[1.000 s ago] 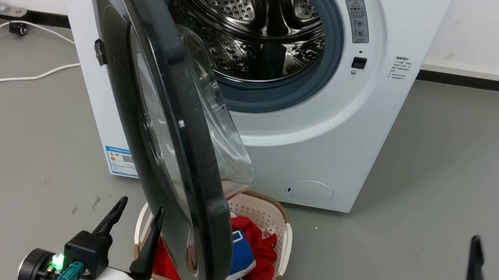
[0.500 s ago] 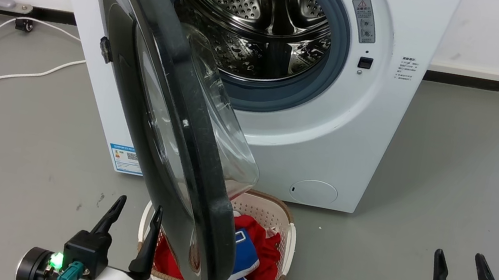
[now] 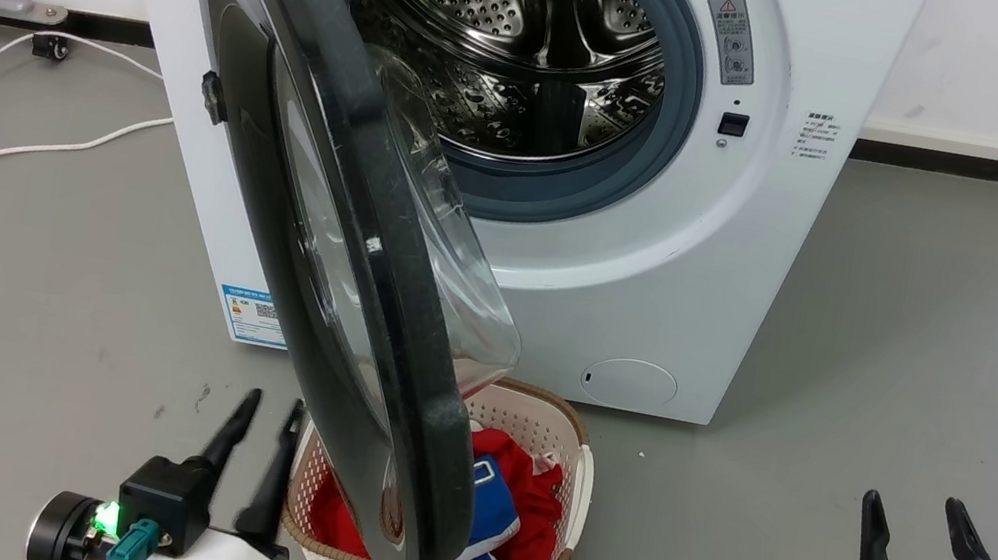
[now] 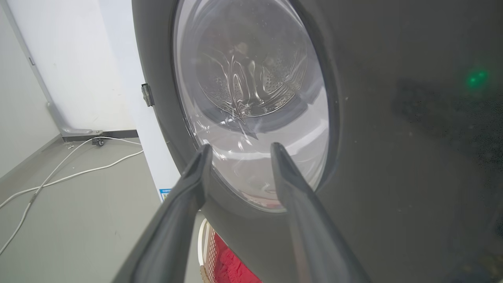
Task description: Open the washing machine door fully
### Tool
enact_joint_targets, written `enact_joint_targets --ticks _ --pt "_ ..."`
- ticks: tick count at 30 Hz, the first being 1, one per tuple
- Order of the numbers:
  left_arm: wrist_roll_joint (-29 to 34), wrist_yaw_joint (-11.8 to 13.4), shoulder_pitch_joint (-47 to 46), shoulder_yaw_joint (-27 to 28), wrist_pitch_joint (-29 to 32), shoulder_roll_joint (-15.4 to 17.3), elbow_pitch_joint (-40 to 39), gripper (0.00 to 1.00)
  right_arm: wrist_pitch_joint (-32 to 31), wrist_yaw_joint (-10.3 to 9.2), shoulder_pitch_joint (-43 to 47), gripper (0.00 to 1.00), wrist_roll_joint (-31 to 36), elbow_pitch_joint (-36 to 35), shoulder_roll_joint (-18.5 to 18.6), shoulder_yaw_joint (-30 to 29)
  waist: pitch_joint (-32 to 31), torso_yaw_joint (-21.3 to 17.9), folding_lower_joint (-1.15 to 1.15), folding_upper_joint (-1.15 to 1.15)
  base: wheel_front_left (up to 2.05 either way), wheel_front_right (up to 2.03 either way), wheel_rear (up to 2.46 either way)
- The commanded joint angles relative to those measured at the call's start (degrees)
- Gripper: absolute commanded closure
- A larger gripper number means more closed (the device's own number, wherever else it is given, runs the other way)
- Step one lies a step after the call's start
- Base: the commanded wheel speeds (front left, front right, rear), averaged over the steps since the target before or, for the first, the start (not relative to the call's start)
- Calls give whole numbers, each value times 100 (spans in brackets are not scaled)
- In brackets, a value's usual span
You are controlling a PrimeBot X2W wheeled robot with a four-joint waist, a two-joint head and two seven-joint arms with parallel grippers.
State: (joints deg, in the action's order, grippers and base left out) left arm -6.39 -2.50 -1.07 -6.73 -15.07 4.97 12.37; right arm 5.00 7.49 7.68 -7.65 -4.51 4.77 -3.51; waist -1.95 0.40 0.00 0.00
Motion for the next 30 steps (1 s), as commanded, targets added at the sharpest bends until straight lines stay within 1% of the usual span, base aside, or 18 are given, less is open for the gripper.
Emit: enact_joint_targets --ticks 1,8,15,20,24,30 --pt "-27 23 3 17 -15 5 -25 100 1 1 14 0 44 -38 -35 0 0 -1 0 0 0 0 0" --pt "-141 55 -61 117 -15 -12 -108 100 -54 1 63 0 129 -98 -76 12 -20 5 0 0 0 0 0" --pt "-325 90 -259 265 75 25 -554 100 -96 1 113 0 167 -137 -98 -11 -31 42 0 0 0 0 0" --pt "-354 185 -479 334 384 95 -1221 100 -126 1 105 0 198 -148 -118 -29 -45 56 0 0 0 0 0" --pt "-410 229 -671 320 608 80 -1898 100 -137 1 84 0 215 -139 -121 -38 -67 50 0 0 0 0 0" --pt "-239 171 -959 33 801 90 -2855 100 -119 1 50 0 219 -103 -129 -59 -100 -2 0 0 0 0 0"
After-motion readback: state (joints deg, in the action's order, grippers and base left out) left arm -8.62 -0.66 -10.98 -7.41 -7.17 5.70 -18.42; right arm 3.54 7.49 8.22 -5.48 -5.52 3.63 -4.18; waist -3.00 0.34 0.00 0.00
